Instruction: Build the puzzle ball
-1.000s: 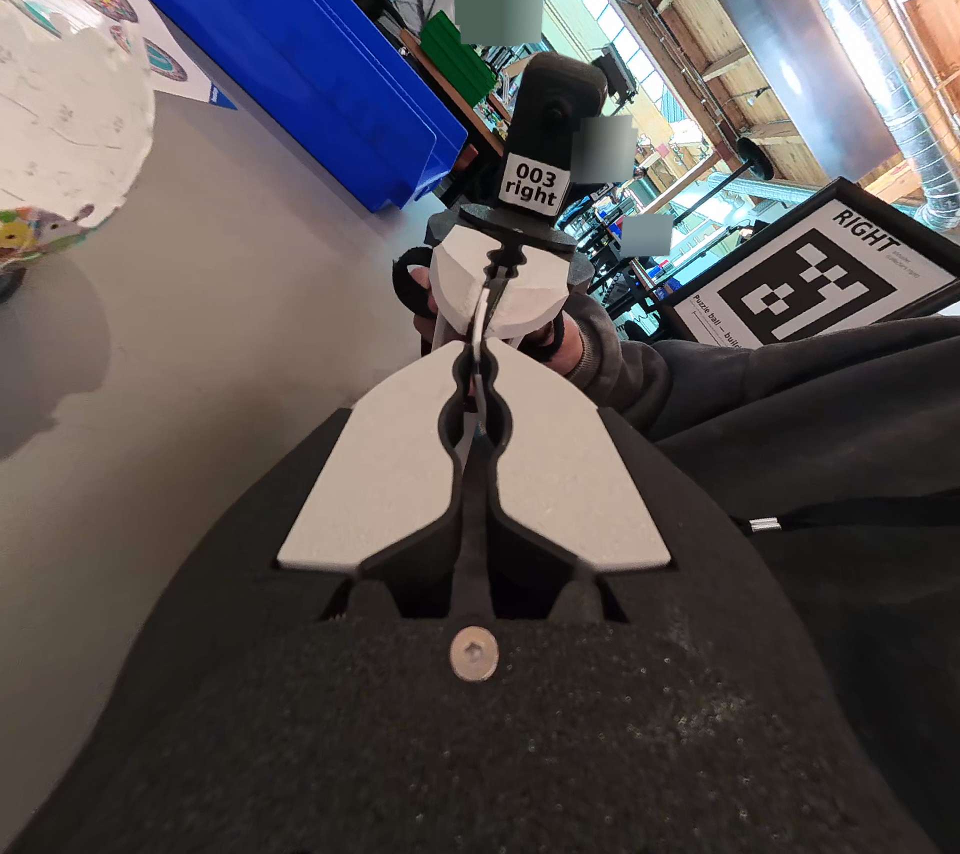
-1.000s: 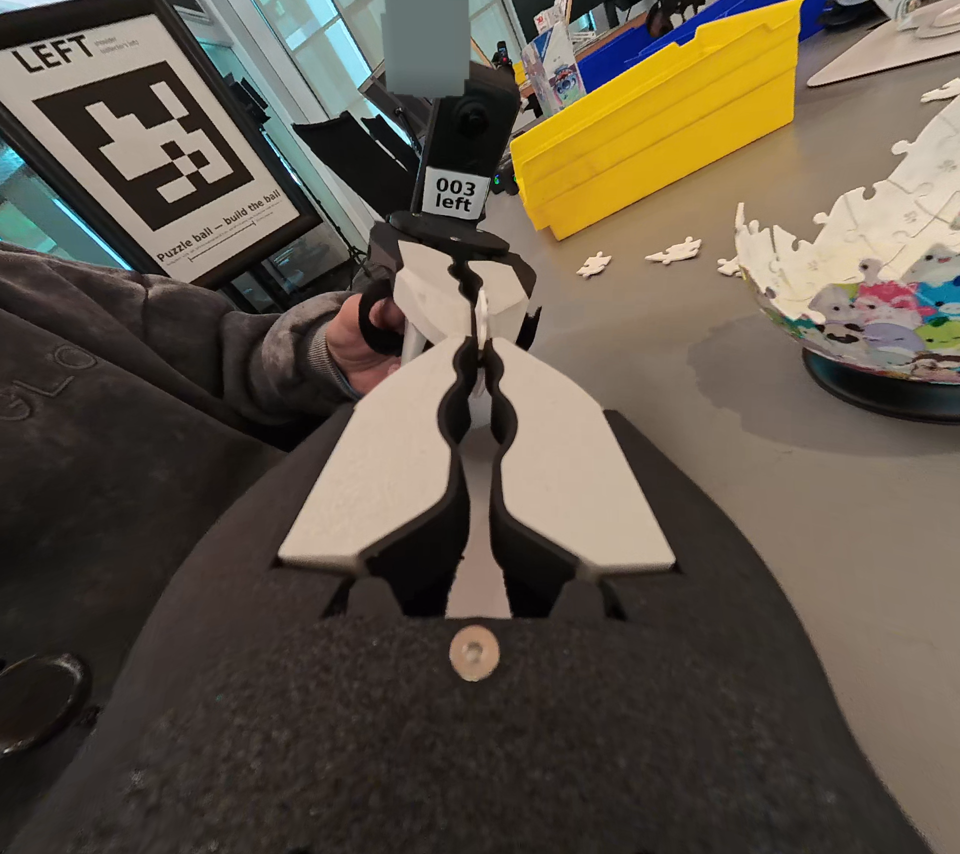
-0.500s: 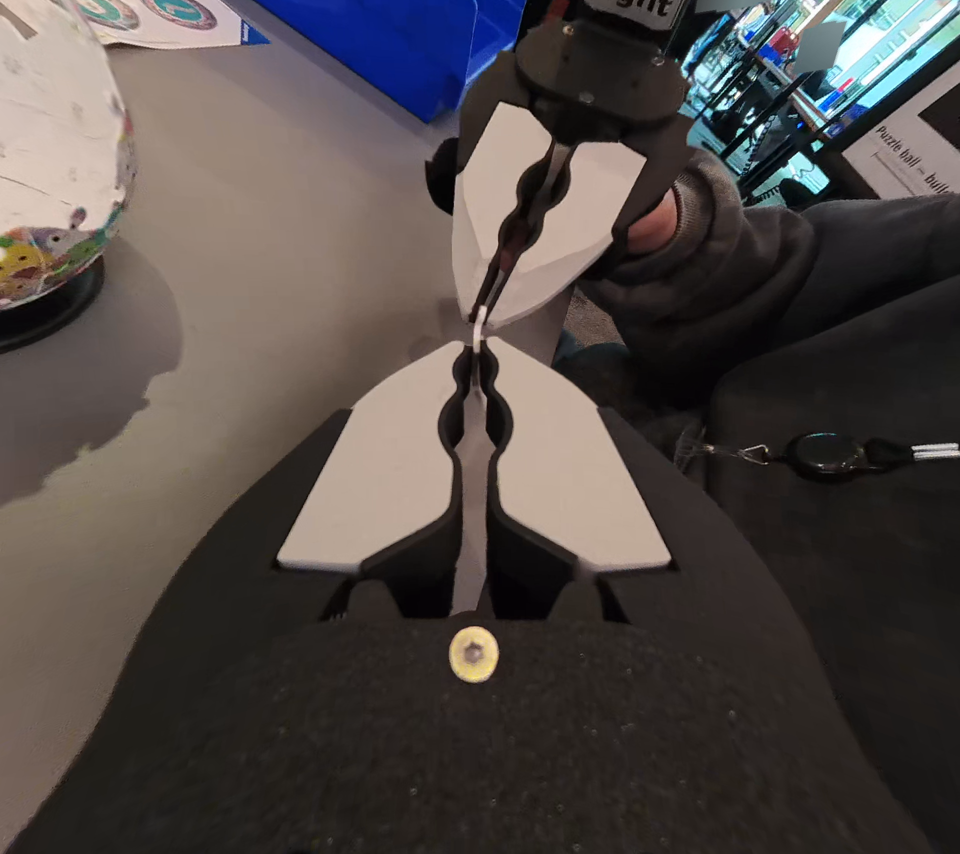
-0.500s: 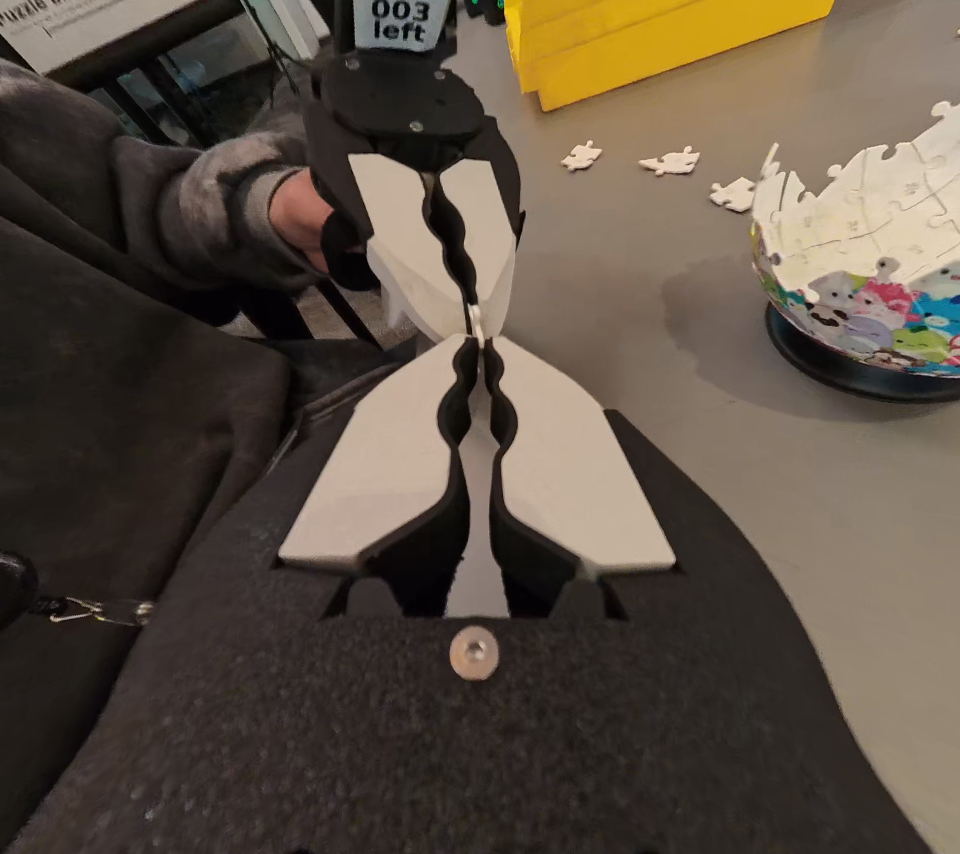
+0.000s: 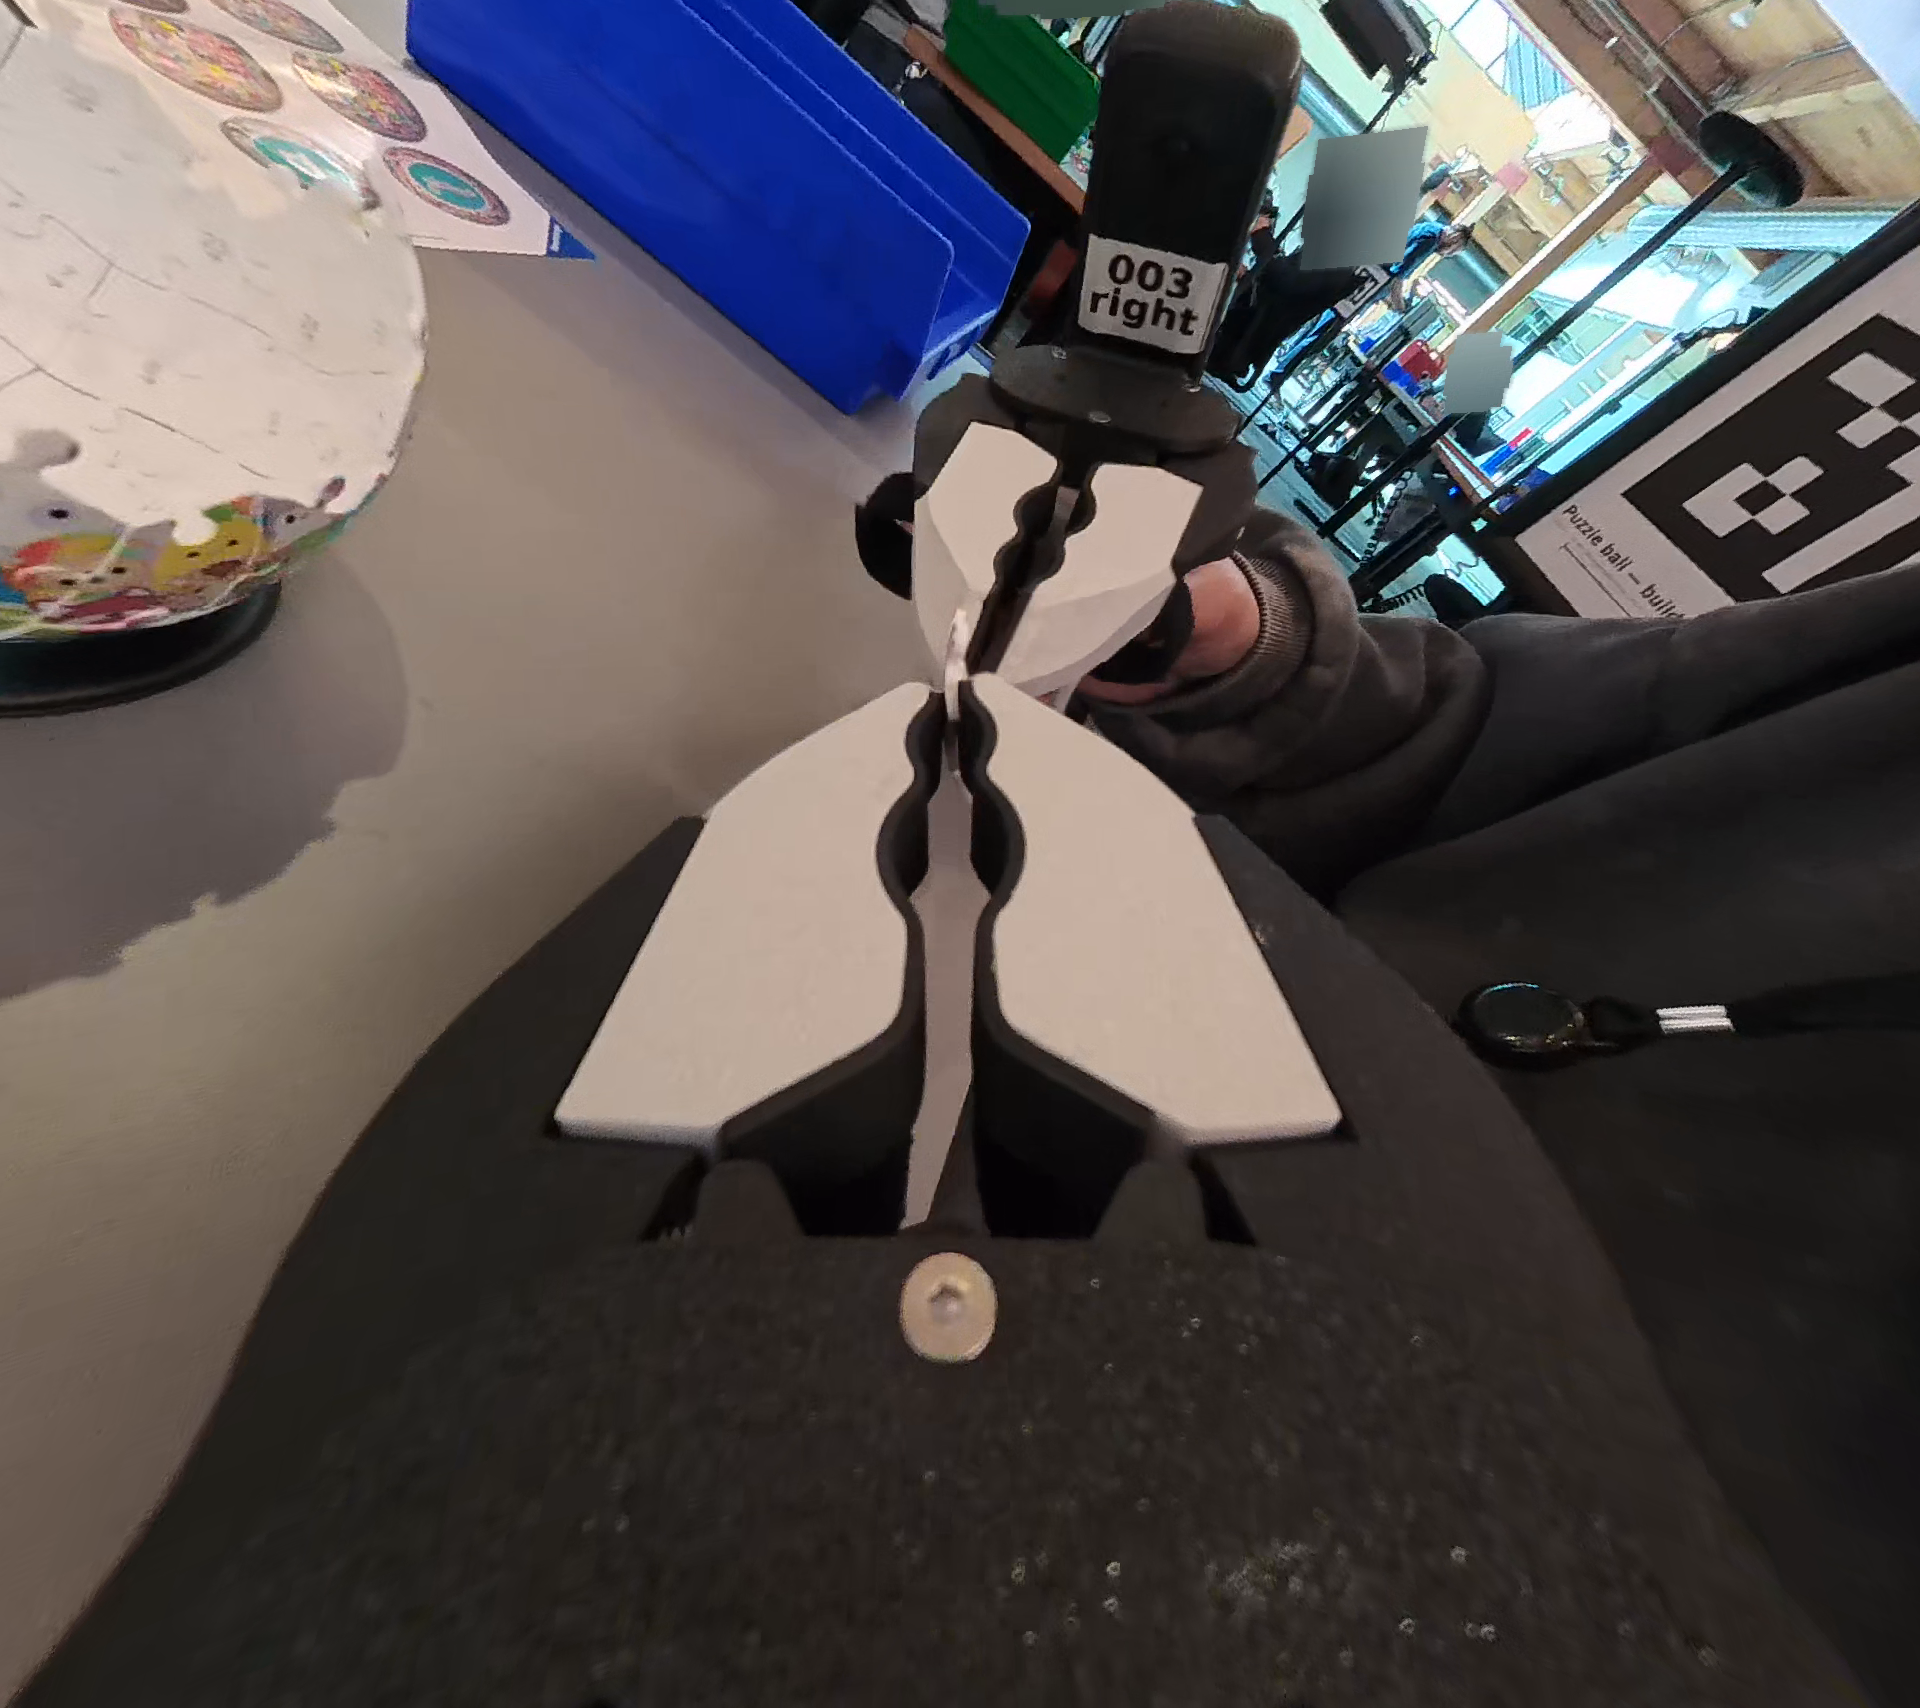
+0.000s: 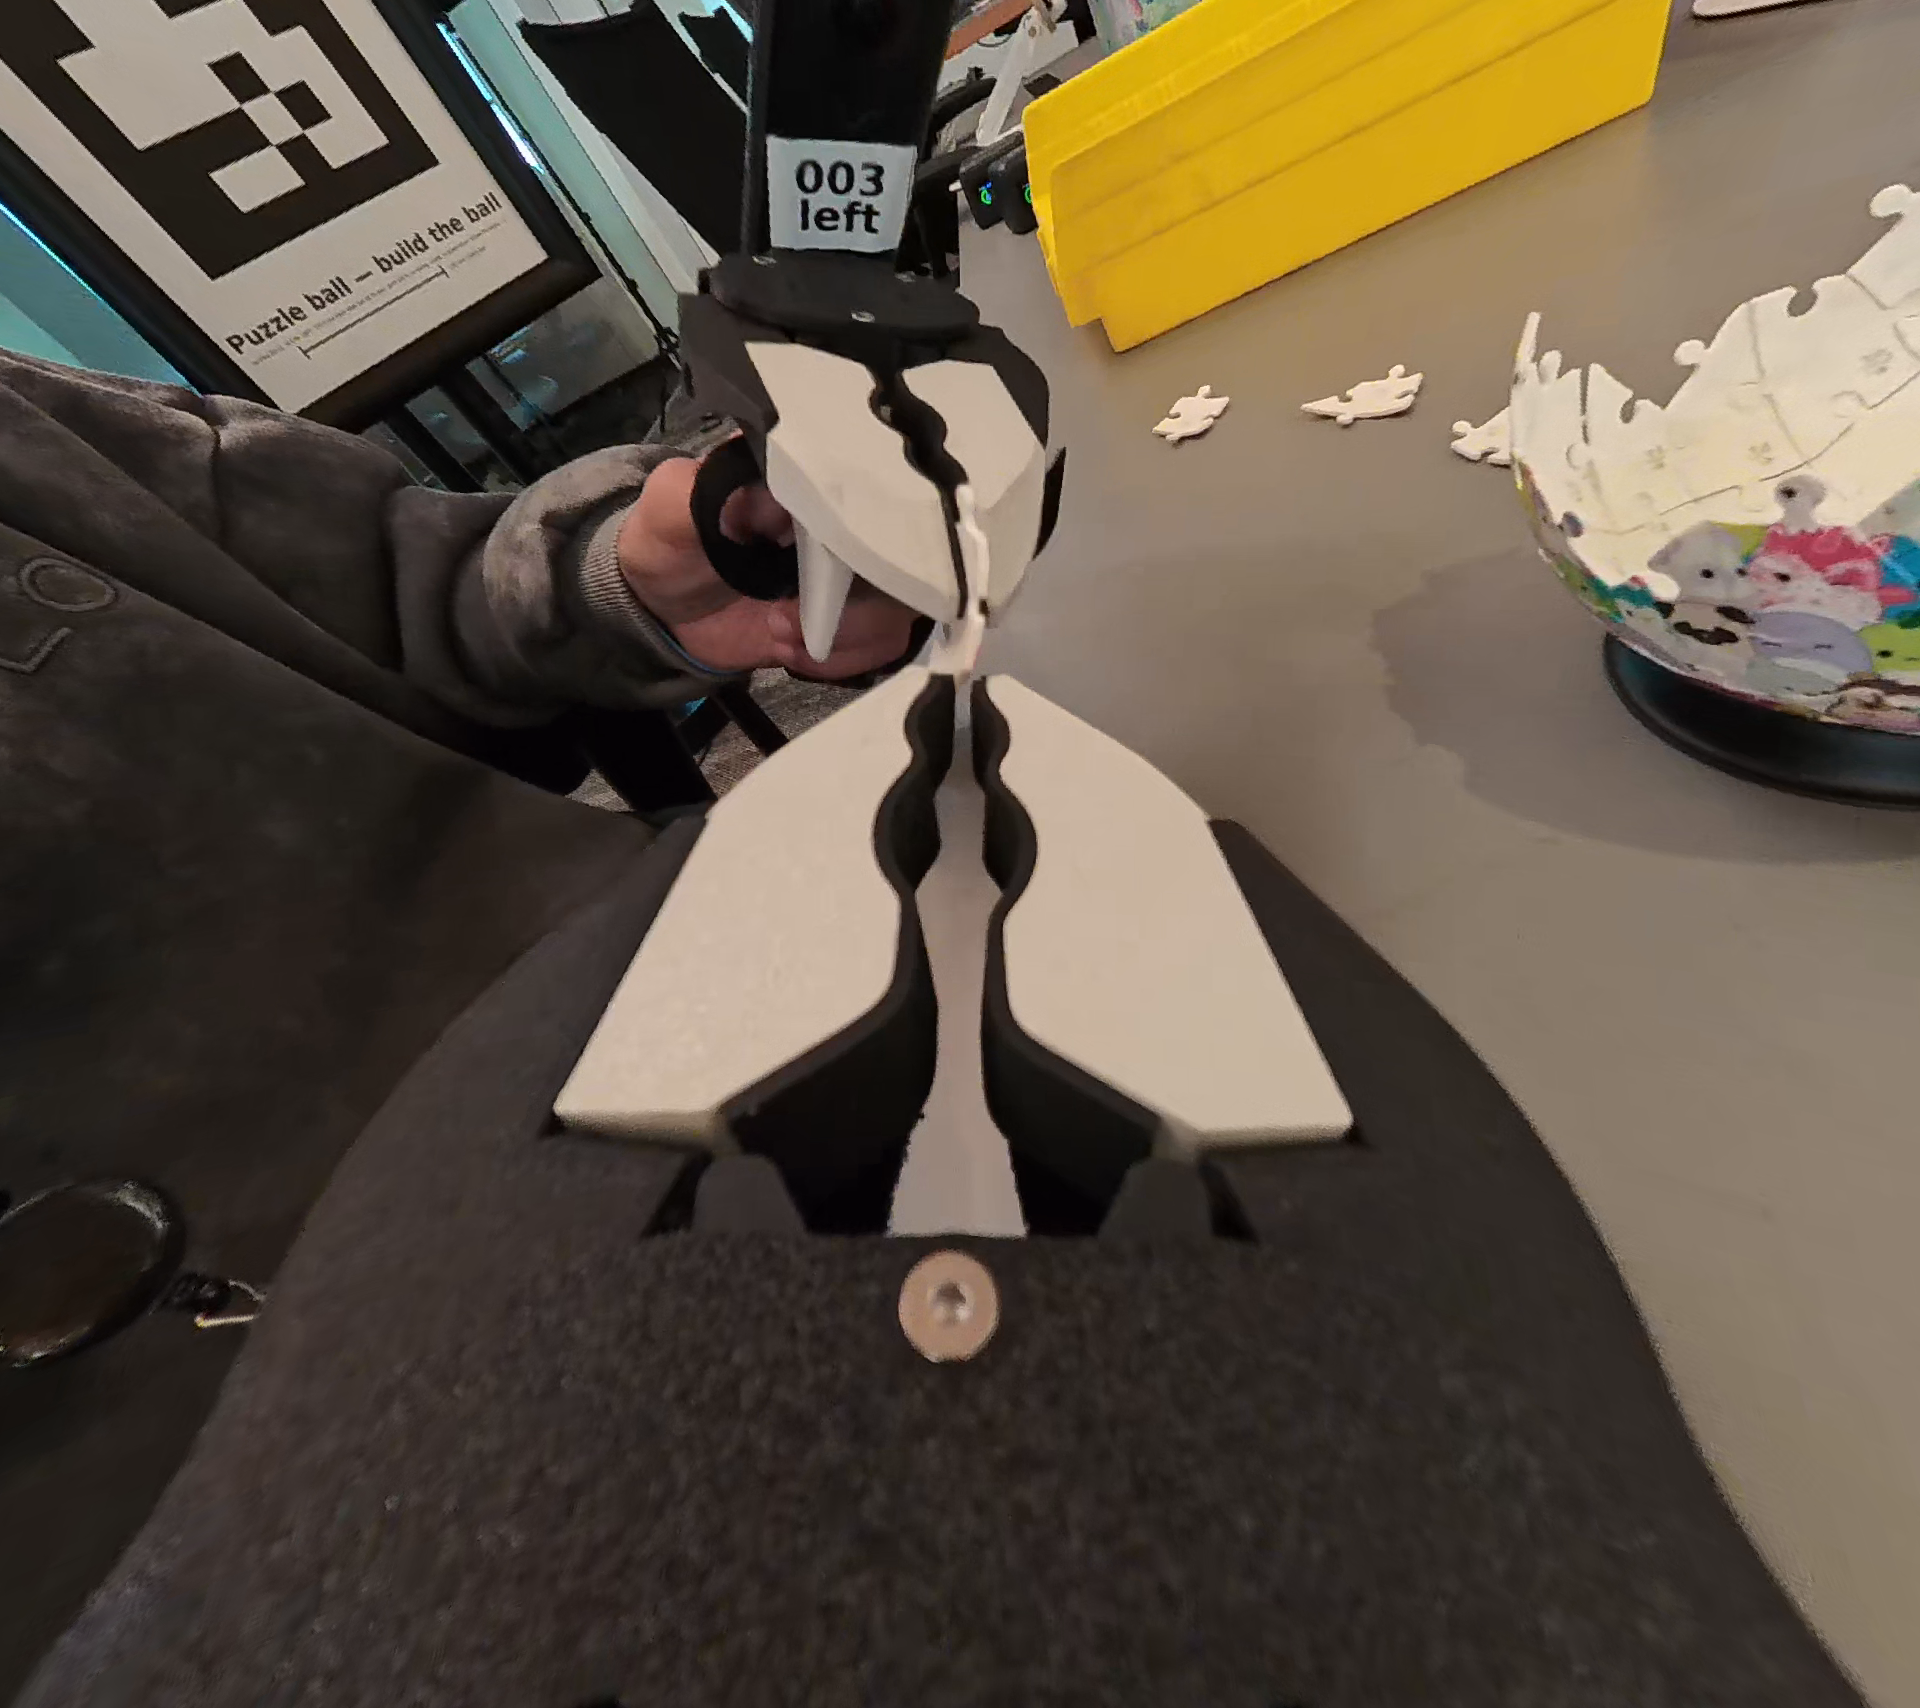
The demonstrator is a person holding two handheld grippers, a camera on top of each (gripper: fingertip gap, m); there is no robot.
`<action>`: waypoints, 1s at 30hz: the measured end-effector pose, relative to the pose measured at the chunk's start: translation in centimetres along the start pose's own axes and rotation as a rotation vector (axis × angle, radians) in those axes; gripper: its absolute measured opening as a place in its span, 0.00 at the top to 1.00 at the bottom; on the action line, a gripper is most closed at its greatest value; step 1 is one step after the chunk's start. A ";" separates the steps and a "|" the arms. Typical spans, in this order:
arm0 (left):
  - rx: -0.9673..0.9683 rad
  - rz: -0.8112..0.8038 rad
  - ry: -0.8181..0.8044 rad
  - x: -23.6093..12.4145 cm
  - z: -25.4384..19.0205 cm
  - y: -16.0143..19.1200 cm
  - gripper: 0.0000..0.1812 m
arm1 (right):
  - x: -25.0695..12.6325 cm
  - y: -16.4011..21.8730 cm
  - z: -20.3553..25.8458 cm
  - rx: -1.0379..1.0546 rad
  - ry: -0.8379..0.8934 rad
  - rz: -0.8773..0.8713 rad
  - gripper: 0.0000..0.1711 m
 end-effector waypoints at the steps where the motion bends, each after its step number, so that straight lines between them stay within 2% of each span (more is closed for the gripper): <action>1: 0.003 0.006 0.002 0.1 0.0 0.1 0.99 | 0.0 -0.1 0.0 0.000 -0.003 -0.006 0.98; 7: 0.042 0.039 -0.019 0.8 -0.3 0.4 0.99 | -0.2 -0.1 -0.1 0.012 -0.009 -0.008 0.99; 16: 0.103 0.098 -0.070 1.3 -0.2 1.0 0.99 | -0.4 0.0 -0.3 -0.064 0.043 0.081 1.00; 23: 0.045 0.004 -0.030 0.1 -0.1 -0.1 0.99 | -0.7 -1.8 0.0 -0.069 0.025 0.056 1.00; 30: 0.047 -0.011 -0.019 0.1 -0.2 -0.3 0.99 | -0.1 -1.3 -0.1 -0.036 0.000 0.073 1.00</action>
Point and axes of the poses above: each gripper's, where its closed fingertips meet, x out along the fingers, y out of its underside, z = x × y across the jaws, the point moved 3 cm from there along -x, back along the fingers, and after that the axes turned 8 degrees about z, right-handed, at the moved point
